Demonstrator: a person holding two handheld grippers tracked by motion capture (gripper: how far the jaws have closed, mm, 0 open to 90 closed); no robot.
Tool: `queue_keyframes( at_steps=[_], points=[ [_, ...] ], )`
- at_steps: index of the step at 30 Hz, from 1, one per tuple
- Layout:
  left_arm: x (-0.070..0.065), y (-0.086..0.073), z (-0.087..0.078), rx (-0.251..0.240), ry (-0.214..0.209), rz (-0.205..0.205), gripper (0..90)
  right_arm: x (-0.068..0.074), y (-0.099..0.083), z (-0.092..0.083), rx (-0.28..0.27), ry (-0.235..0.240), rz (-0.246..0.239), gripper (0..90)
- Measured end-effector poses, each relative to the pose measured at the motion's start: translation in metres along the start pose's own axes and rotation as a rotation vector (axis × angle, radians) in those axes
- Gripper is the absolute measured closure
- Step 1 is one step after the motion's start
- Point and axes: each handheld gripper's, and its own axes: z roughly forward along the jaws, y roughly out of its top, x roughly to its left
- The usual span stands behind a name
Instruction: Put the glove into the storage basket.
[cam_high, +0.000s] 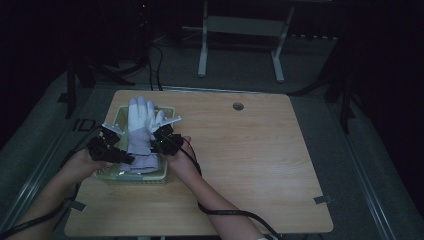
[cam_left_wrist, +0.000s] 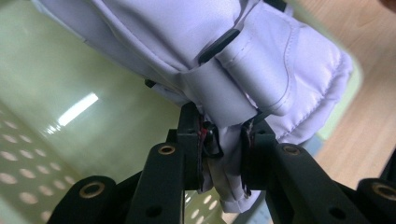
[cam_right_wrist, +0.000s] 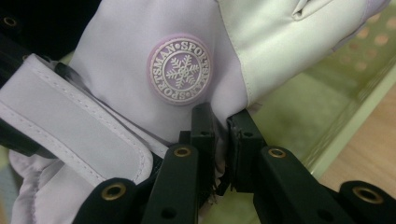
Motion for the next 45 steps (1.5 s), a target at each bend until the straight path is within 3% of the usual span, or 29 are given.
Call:
queue_keyframes(
  at_steps=[10, 14, 19, 24, 25, 26, 27, 29, 30, 32, 37, 38, 41, 43, 45],
  points=[
    [0.006, -0.014, 0.026, 0.069, -0.023, -0.07, 72.8, 0.006, -0.008, 0.024, 0.144, -0.026, -0.042, 81.2],
    [0.007, -0.015, 0.034, 0.084, -0.005, -0.073, 71.3, 0.006, -0.009, 0.031, 0.2, -0.022, -0.039, 79.6],
    [0.008, -0.019, 0.037, 0.082, 0.01, -0.07, 68.2, 0.008, -0.008, 0.032, 0.207, -0.033, -0.05, 76.4],
    [0.006, -0.019, 0.037, 0.089, 0.065, -0.07, 52.8, 0.007, -0.005, 0.032, 0.202, -0.04, -0.029, 63.1],
    [0.005, -0.02, 0.036, 0.076, 0.076, -0.069, 52.8, 0.006, -0.004, 0.03, 0.195, -0.041, -0.03, 59.5],
    [0.006, -0.021, 0.035, 0.057, 0.079, -0.082, 45.9, 0.005, -0.002, 0.027, 0.171, -0.051, -0.051, 49.0],
    [0.006, -0.021, 0.035, 0.057, 0.079, -0.082, 43.4, 0.005, -0.002, 0.027, 0.171, -0.051, -0.051, 49.0],
    [0.005, -0.023, 0.032, 0.01, 0.073, -0.09, 32.7, 0.004, 0.002, 0.023, 0.142, -0.04, -0.055, 40.1],
    [0.003, -0.024, 0.03, -0.037, 0.087, -0.095, 26.2, 0.004, 0.003, 0.021, 0.127, -0.04, -0.065, 38.0],
    [-0.002, -0.025, 0.029, -0.064, 0.116, -0.066, 15.0, 0.004, 0.004, 0.018, 0.131, -0.05, -0.077, 33.4],
    [-0.004, -0.028, 0.021, -0.111, 0.136, -0.073, 13.1, 0.004, 0.007, 0.012, 0.127, -0.002, -0.09, 24.4],
    [-0.002, -0.03, 0.015, -0.155, 0.133, -0.099, 13.1, 0.004, 0.007, 0.01, 0.121, 0.007, -0.091, 23.4],
    [0.0, -0.035, 0.008, -0.202, 0.097, -0.129, 9.9, 0.004, 0.009, 0.006, 0.105, 0.021, -0.097, 19.6],
    [-0.001, -0.037, 0.006, -0.215, 0.095, -0.129, 9.8, 0.004, 0.009, 0.003, 0.09, 0.029, -0.102, 18.9],
    [-0.011, -0.038, 0.005, -0.219, 0.12, -0.098, 9.7, 0.004, 0.009, 0.0, 0.077, 0.035, -0.108, 18.5]
  ],
)
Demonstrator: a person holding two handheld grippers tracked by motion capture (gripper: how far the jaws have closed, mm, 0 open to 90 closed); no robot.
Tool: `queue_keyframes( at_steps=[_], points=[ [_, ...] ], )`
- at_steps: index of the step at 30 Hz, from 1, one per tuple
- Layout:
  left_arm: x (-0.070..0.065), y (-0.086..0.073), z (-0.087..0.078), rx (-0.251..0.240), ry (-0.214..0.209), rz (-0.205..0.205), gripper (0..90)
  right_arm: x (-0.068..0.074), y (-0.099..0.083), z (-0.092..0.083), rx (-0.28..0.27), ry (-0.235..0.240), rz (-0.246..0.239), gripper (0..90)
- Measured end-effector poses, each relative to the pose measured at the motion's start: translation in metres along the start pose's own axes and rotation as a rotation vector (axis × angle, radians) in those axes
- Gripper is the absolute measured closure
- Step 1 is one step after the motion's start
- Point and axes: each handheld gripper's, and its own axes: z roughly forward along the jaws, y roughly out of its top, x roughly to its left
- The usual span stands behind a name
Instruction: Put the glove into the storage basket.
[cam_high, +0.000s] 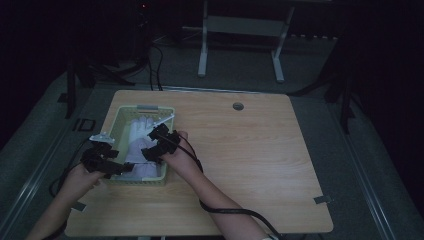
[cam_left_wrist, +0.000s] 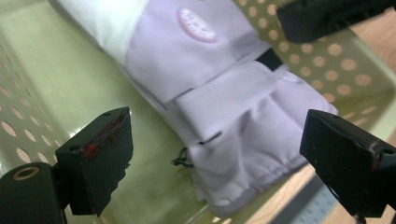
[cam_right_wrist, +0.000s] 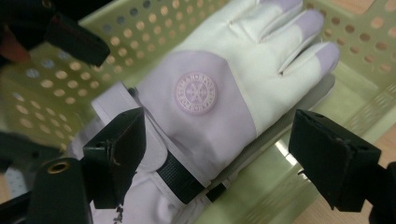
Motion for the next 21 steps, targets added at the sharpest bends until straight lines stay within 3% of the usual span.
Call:
queue_keyframes(
  at_steps=[3, 6, 10, 14, 21],
  points=[
    [-0.009, 0.0, -0.002, -0.01, 0.024, 0.019, 10.1, 0.0, 0.0, -0.004, -0.02, 0.005, -0.014, 16.9],
    [-0.015, 0.002, -0.004, -0.033, 0.058, 0.018, 11.0, -0.001, 0.0, -0.009, -0.033, 0.008, -0.024, 16.6],
    [-0.022, 0.005, -0.007, -0.067, 0.072, 0.013, 11.2, -0.002, 0.0, -0.016, -0.037, 0.012, -0.043, 15.9],
    [-0.029, 0.006, -0.009, -0.083, 0.08, 0.019, 11.2, -0.004, -0.001, -0.02, -0.045, 0.022, -0.051, 15.4],
    [-0.043, 0.015, -0.009, -0.117, 0.055, 0.003, 11.4, -0.009, -0.004, -0.027, -0.05, 0.013, -0.057, 15.3]
  ],
)
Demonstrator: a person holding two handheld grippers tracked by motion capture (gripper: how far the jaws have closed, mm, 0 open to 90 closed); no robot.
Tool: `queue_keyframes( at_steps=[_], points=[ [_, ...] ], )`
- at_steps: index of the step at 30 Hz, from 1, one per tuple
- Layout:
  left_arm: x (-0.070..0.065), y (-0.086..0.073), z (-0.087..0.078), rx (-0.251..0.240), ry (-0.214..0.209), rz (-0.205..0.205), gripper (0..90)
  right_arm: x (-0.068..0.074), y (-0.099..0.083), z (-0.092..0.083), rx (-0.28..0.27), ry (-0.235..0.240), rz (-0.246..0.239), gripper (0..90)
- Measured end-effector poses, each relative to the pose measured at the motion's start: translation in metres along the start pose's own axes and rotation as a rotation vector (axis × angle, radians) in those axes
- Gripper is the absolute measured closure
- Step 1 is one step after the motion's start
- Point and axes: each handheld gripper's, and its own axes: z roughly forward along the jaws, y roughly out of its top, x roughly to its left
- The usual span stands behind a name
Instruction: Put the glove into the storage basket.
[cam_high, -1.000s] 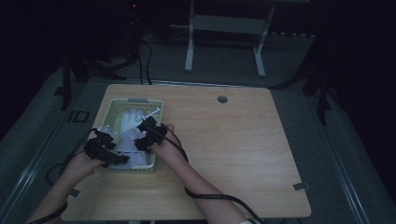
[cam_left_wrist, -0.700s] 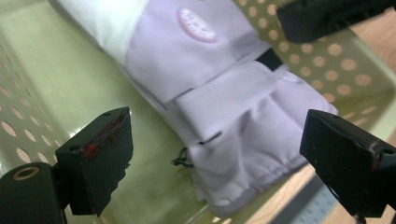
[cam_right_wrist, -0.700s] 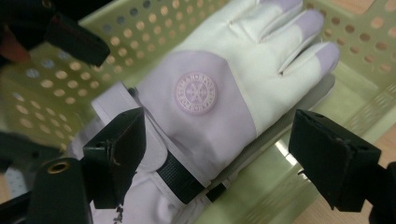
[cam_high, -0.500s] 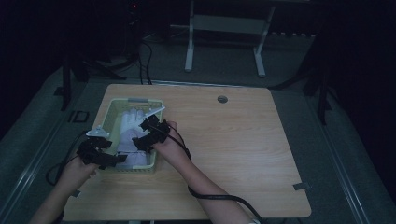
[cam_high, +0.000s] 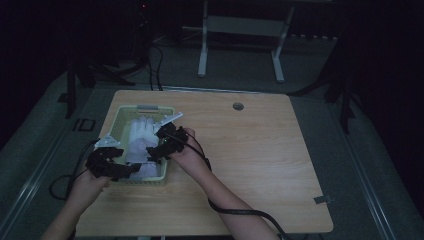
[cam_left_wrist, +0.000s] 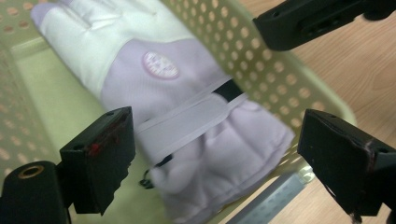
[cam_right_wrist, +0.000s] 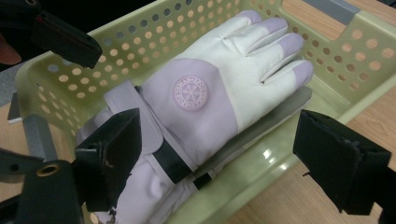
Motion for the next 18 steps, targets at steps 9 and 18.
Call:
queue_keyframes(
  at_steps=[9, 18],
  points=[
    [-0.02, 0.014, 0.012, -0.044, -0.039, -0.017, 12.0, -0.013, -0.008, -0.017, -0.008, -0.029, 0.005, 15.4],
    [-0.045, 0.019, 0.027, -0.058, -0.058, 0.026, 11.9, -0.03, -0.023, -0.034, -0.021, -0.061, 0.026, 15.5]
  ],
)
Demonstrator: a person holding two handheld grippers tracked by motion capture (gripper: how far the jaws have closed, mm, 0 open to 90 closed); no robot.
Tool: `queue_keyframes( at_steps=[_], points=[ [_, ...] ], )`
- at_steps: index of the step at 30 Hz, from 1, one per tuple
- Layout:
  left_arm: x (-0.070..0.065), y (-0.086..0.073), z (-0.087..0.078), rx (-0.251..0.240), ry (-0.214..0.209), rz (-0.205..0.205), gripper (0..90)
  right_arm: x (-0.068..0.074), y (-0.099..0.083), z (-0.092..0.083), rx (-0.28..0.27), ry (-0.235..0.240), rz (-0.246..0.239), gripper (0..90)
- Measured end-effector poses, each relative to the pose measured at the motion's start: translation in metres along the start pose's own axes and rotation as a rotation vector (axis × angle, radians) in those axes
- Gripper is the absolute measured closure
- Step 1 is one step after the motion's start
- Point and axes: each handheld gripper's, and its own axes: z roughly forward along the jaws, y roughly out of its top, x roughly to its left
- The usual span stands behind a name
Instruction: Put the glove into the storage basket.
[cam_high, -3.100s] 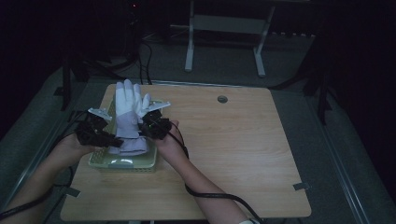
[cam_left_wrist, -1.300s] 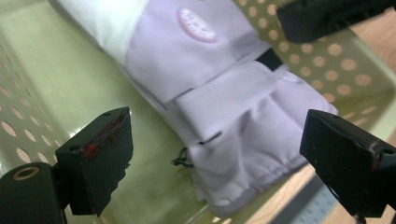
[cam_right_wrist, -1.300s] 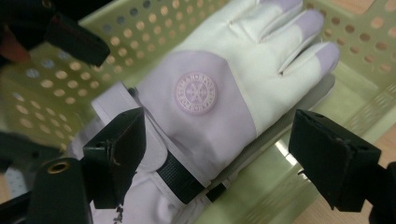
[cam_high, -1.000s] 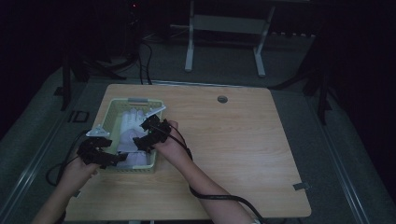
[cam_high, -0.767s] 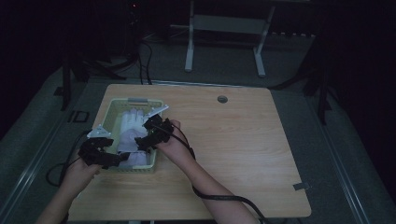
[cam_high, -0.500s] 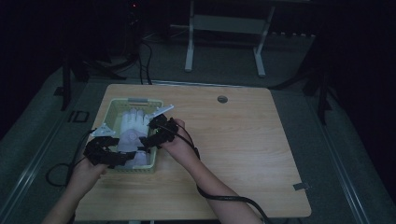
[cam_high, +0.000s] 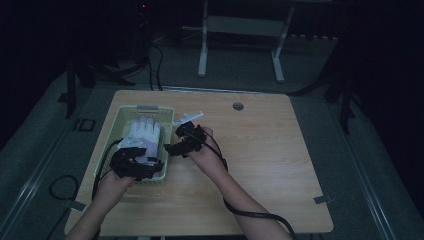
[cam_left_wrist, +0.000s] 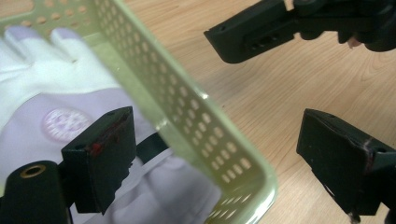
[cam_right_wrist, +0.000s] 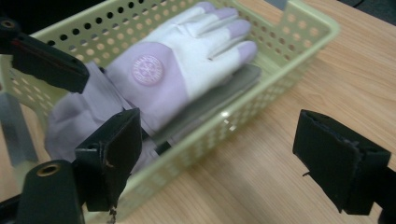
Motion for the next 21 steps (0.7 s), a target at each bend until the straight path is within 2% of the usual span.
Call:
queue_keyframes(
  at_steps=[7, 10, 14, 21],
  points=[
    [-0.019, 0.003, 0.013, -0.021, -0.027, 0.018, 11.9, -0.015, -0.015, -0.013, -0.009, -0.02, 0.021, 15.5],
    [-0.025, 0.004, 0.017, -0.02, -0.025, 0.032, 11.9, -0.018, -0.019, -0.017, -0.007, -0.024, 0.025, 15.5],
    [-0.033, 0.006, 0.022, -0.03, -0.054, 0.031, 11.9, -0.025, -0.028, -0.024, -0.008, -0.033, 0.036, 15.5],
    [-0.051, 0.009, 0.038, -0.014, -0.088, 0.059, 11.9, -0.039, -0.046, -0.038, -0.004, -0.049, 0.043, 15.5]
  ],
)
